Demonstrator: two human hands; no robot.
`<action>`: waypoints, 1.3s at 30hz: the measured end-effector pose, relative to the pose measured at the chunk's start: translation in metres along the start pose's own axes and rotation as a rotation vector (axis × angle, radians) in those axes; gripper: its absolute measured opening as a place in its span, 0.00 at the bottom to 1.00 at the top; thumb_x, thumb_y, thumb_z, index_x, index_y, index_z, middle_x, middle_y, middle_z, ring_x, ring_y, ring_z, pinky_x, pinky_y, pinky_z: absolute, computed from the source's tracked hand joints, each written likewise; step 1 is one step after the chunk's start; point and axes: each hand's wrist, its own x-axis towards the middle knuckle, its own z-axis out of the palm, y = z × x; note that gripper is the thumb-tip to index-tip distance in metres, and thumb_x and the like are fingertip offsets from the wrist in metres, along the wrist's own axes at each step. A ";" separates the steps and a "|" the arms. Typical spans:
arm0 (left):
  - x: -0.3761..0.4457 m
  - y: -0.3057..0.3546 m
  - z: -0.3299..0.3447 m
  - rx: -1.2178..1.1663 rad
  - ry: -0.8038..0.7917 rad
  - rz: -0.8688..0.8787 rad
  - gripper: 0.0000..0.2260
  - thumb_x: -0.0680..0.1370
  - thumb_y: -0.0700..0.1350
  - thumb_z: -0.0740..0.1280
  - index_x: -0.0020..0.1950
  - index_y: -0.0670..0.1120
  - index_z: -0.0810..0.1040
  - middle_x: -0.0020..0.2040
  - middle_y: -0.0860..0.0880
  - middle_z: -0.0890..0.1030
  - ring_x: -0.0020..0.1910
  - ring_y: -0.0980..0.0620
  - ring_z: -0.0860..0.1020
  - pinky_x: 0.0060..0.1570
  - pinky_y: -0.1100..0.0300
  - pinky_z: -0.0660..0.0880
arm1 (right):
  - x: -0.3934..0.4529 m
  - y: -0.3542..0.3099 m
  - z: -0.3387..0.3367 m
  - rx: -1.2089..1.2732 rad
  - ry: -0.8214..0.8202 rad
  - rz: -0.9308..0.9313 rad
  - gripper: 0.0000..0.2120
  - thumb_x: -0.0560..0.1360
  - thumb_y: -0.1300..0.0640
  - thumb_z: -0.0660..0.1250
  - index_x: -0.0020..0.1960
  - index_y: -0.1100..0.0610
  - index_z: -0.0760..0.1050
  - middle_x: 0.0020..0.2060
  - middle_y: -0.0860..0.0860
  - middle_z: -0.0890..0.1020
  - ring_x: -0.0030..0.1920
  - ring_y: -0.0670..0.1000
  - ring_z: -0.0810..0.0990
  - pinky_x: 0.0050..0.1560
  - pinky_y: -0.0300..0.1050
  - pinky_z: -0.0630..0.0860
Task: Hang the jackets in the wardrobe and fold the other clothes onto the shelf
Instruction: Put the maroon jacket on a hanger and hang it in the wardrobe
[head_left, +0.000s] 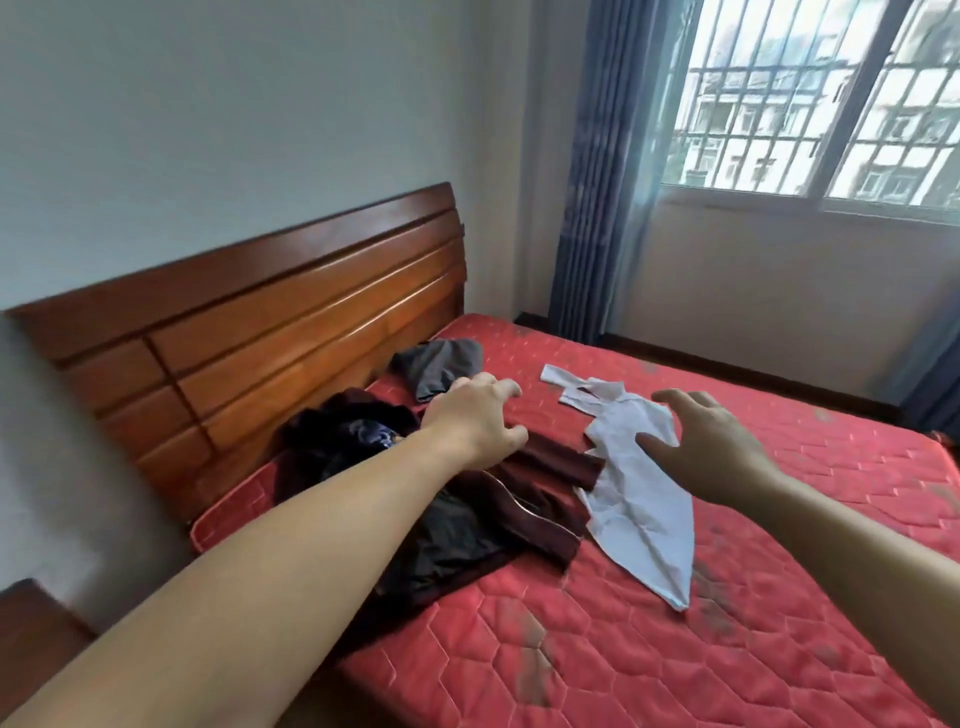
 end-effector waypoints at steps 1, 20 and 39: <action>0.005 -0.011 0.000 -0.003 0.001 -0.029 0.25 0.75 0.58 0.64 0.72 0.55 0.68 0.70 0.51 0.70 0.69 0.48 0.68 0.63 0.49 0.71 | 0.014 -0.007 0.007 0.007 -0.012 -0.030 0.28 0.75 0.43 0.65 0.72 0.48 0.64 0.67 0.51 0.71 0.65 0.56 0.72 0.61 0.53 0.72; 0.083 -0.171 -0.053 0.087 0.093 -0.500 0.22 0.76 0.56 0.63 0.70 0.57 0.69 0.69 0.53 0.70 0.66 0.49 0.70 0.58 0.52 0.72 | 0.236 -0.156 0.089 0.206 -0.167 -0.416 0.28 0.75 0.44 0.64 0.72 0.49 0.64 0.67 0.53 0.70 0.66 0.57 0.71 0.63 0.56 0.72; 0.210 -0.485 0.000 -0.075 -0.051 -0.549 0.20 0.76 0.54 0.63 0.69 0.55 0.70 0.66 0.51 0.72 0.63 0.48 0.72 0.56 0.51 0.74 | 0.378 -0.330 0.265 0.171 -0.223 -0.292 0.25 0.75 0.46 0.65 0.70 0.50 0.67 0.63 0.50 0.73 0.62 0.54 0.75 0.60 0.53 0.74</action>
